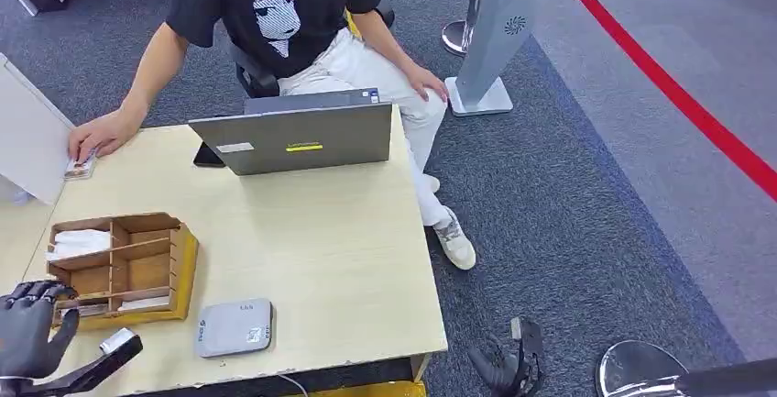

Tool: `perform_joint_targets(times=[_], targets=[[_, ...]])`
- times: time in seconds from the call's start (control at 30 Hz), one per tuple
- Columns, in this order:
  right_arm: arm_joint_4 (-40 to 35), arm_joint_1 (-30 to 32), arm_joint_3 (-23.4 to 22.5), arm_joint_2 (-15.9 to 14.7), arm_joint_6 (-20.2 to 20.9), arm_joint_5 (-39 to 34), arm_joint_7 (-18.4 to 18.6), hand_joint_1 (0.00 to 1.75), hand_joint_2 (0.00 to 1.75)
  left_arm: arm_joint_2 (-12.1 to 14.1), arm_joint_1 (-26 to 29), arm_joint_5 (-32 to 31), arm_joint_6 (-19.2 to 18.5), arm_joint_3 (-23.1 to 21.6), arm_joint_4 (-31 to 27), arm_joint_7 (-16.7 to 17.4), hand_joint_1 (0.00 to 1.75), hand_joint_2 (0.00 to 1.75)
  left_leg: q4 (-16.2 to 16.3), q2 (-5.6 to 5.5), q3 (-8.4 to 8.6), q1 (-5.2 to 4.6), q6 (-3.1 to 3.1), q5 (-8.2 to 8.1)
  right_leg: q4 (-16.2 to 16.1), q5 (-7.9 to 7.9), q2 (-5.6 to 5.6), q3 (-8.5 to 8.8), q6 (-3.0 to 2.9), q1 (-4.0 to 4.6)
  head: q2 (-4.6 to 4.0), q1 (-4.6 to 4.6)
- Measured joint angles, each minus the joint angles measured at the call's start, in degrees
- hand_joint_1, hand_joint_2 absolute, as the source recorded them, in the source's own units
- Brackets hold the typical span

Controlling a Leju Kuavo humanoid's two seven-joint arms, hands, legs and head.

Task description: Pass the card to the sensor for recognition and then transmit it.

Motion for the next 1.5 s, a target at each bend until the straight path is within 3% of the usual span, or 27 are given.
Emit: perform_joint_targets(times=[0.27,0.6,0.77,0.97,1.3,1.33,1.37,1.5], targets=[[-0.1,0.2,0.2,-0.1,-0.1,-0.1,0.1,0.0,1.75,0.5,0.0,1.4,1.6,-0.5,-1.5,-1.4,1.75,1.75,0.0,0.0,0.0,0.0,0.0,0.0,0.0,0.0,0.0,-0.01,0.0,0.0,0.02,-0.02],[-0.4,1.0,0.2,-0.3,-0.5,-0.8,-0.3,0.0,1.75,2.2,-3.2,4.1,3.6,-0.5,-10.1,-3.2,1.75,1.75,0.0,-0.03,0.02,0.01,-0.01,0.03,0.0,0.02,-0.05,-0.01,-0.03,0.0,0.02,0.0],[-0.4,1.2,0.2,-0.5,-0.5,-0.8,-0.8,0.0,1.75,3.9,-10.3,5.0,-0.3,-0.5,-13.3,-2.5,1.75,1.75,0.0,-0.02,0.04,0.01,-0.05,0.06,0.0,0.05,-0.04,0.0,-0.06,0.01,0.02,0.0],[-0.4,1.2,0.7,-0.6,-0.3,-0.4,-0.9,0.0,1.75,4.9,-20.1,7.1,-5.9,-0.5,-12.2,-0.6,1.75,1.75,0.0,-0.02,0.04,0.01,-0.07,0.11,0.0,0.07,-0.02,0.0,-0.08,0.01,0.0,0.0],[-0.3,1.1,1.7,-0.6,-0.1,0.0,-0.9,0.0,1.75,5.1,-24.6,8.4,-6.3,-1.1,-8.0,0.4,1.75,1.75,0.0,0.03,0.03,0.0,-0.07,0.1,0.0,0.07,0.07,-0.02,-0.08,0.0,0.0,0.0],[-0.3,1.1,1.7,-0.6,-0.1,0.0,-0.9,0.0,1.75,5.1,-24.6,8.5,-6.2,-1.2,-7.8,0.4,0.45,1.75,0.0,0.04,0.03,0.01,-0.07,0.1,0.0,0.07,0.07,-0.02,-0.08,0.0,0.02,0.0],[-0.2,1.1,1.7,-0.6,-0.1,0.0,-0.9,0.0,1.75,5.1,-24.6,8.6,-6.1,-1.2,-7.6,0.4,0.0,1.75,0.0,0.05,0.02,0.01,-0.07,0.1,0.0,0.07,0.1,-0.02,-0.08,0.01,0.02,0.0],[-0.1,1.1,1.8,-0.7,0.0,-0.1,-0.9,0.0,1.75,5.1,-24.2,9.5,-5.5,-1.4,-7.3,0.5,0.0,1.75,0.0,0.04,0.02,-0.01,-0.07,0.1,0.0,0.07,0.09,-0.01,-0.08,0.0,0.0,0.0]])
